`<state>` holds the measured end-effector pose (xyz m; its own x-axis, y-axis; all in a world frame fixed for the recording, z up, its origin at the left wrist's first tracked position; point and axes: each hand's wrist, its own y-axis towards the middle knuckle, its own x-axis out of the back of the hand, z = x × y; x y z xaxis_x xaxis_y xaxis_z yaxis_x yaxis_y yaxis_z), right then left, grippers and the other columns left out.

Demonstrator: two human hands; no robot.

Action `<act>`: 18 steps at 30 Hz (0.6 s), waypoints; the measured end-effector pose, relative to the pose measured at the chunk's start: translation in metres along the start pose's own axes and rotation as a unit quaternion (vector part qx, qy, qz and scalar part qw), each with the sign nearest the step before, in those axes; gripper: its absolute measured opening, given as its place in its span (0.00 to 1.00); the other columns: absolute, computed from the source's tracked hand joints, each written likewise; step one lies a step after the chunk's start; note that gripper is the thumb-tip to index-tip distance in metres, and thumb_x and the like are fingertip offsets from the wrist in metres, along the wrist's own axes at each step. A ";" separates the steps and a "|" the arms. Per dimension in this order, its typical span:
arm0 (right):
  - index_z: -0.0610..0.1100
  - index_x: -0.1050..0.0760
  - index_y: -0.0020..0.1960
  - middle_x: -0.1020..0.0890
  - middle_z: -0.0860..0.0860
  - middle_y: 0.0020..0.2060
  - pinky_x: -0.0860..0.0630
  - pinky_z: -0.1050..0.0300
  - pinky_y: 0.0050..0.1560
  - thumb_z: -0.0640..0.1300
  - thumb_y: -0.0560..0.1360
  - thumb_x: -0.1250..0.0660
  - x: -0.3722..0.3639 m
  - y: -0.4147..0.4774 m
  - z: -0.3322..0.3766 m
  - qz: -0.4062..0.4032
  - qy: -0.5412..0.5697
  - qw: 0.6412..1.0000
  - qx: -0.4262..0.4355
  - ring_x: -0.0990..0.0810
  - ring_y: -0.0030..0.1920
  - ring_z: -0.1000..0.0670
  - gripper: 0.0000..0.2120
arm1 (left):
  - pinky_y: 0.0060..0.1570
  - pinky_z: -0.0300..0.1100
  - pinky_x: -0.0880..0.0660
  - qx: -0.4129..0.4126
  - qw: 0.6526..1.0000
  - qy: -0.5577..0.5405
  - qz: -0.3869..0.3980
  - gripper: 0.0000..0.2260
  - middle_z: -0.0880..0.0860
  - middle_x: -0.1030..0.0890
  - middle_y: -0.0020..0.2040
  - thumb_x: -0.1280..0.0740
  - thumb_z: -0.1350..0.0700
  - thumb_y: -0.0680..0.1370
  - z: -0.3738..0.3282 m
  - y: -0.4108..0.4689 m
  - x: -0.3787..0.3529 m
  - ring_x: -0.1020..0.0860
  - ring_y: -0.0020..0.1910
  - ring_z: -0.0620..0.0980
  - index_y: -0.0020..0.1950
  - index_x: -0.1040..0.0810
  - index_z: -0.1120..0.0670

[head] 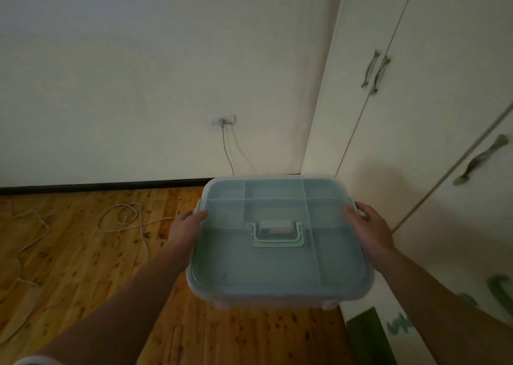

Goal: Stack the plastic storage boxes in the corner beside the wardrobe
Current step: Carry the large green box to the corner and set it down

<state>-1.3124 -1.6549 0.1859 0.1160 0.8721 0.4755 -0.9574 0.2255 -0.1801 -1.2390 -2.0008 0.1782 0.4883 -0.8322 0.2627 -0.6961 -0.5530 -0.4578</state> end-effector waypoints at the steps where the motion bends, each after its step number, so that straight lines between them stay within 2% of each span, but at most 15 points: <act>1: 0.51 0.29 0.68 0.22 0.47 0.58 0.25 0.48 0.56 0.61 0.73 0.35 -0.003 0.008 0.003 0.001 -0.004 1.000 0.000 0.22 0.55 0.44 0.27 | 0.50 0.54 0.26 -0.003 1.000 -0.001 -0.001 0.23 0.55 0.24 0.62 0.35 0.47 0.78 -0.006 0.007 -0.003 0.25 0.55 0.55 0.72 0.30 0.52; 5: 0.52 0.28 0.68 0.22 0.47 0.59 0.28 0.53 0.51 0.62 0.73 0.34 -0.020 0.059 0.014 0.005 -0.013 1.000 0.000 0.23 0.54 0.45 0.27 | 0.47 0.51 0.27 -0.006 1.000 -0.013 -0.003 0.22 0.55 0.24 0.61 0.35 0.49 0.79 -0.027 0.046 -0.021 0.25 0.54 0.54 0.71 0.29 0.53; 9: 0.52 0.27 0.66 0.21 0.47 0.58 0.28 0.53 0.51 0.62 0.72 0.34 -0.032 0.113 0.025 0.010 0.000 1.000 0.006 0.23 0.51 0.46 0.26 | 0.44 0.49 0.27 0.000 1.000 -0.015 -0.013 0.21 0.54 0.24 0.58 0.35 0.49 0.78 -0.048 0.083 -0.042 0.25 0.52 0.54 0.70 0.28 0.54; 18: 0.54 0.28 0.66 0.22 0.51 0.54 0.26 0.52 0.51 0.63 0.72 0.34 -0.049 0.250 0.059 0.029 0.002 0.999 0.017 0.23 0.51 0.48 0.26 | 0.47 0.51 0.26 -0.005 0.999 -0.032 -0.039 0.20 0.55 0.23 0.60 0.35 0.49 0.78 -0.114 0.171 -0.111 0.24 0.55 0.55 0.69 0.27 0.53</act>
<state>-1.5725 -1.6667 0.1683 0.0617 0.8848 0.4619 -0.9711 0.1601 -0.1771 -1.4723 -2.0078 0.1674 0.5738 -0.7825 0.2417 -0.6600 -0.6166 -0.4292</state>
